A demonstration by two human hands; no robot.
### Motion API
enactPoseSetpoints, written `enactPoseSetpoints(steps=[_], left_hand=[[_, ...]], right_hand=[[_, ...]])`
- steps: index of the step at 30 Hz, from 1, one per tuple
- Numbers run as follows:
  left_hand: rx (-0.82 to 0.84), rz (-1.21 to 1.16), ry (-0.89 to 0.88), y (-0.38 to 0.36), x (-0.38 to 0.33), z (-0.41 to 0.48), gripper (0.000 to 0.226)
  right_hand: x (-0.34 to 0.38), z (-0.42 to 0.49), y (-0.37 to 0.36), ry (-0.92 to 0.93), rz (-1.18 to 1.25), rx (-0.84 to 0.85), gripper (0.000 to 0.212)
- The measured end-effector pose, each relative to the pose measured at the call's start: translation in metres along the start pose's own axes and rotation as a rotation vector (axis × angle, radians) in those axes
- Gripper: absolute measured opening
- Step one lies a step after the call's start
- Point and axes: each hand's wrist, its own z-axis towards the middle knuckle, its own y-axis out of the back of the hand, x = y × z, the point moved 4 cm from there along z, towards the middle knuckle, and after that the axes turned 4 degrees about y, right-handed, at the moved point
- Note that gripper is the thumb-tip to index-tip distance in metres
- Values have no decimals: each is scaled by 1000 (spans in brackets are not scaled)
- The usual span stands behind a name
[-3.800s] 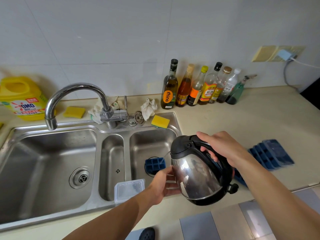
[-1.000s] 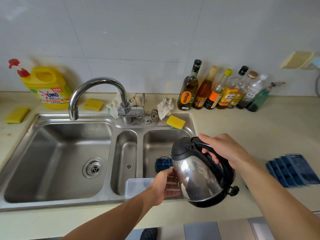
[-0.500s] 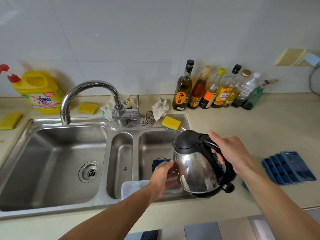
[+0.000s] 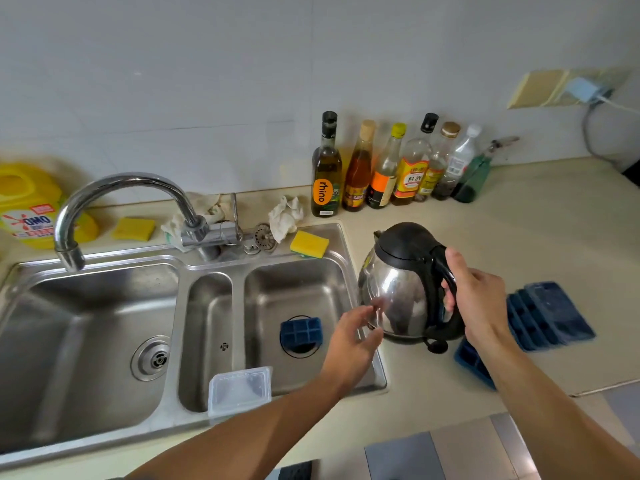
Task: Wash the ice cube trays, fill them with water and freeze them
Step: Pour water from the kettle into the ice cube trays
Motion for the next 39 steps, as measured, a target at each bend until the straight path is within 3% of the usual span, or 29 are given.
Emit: enactPoseSetpoints(steps=[8,19,21,24,26,30,34,39], left_hand=[[77,6,53,-29,-19,46,51],[97,59,88,-45,-28,99,32],[100,103,80,-40,-29,101,34],[58,194,99,-23,-27,97,46],[-55,285,89,-1,-23,91,38],[-262,373,158,60,-4,67,16],[-415,473,203,128,25,29,20],[-455,630,312,196,68,-22,12]], right_hand=[[-22,40,16,-15,-73,58,58],[-44,73,24,-64,-170,113,52],[-36,71,25,34,-278,74,38],[-14,56,23,394,-530,-29,37],[2,40,12,592,-583,-49,33],[13,13,-26,645,-504,144,24],[-1,-16,-90,562,-544,474,28],[-37,-78,-176,384,-588,794,27]])
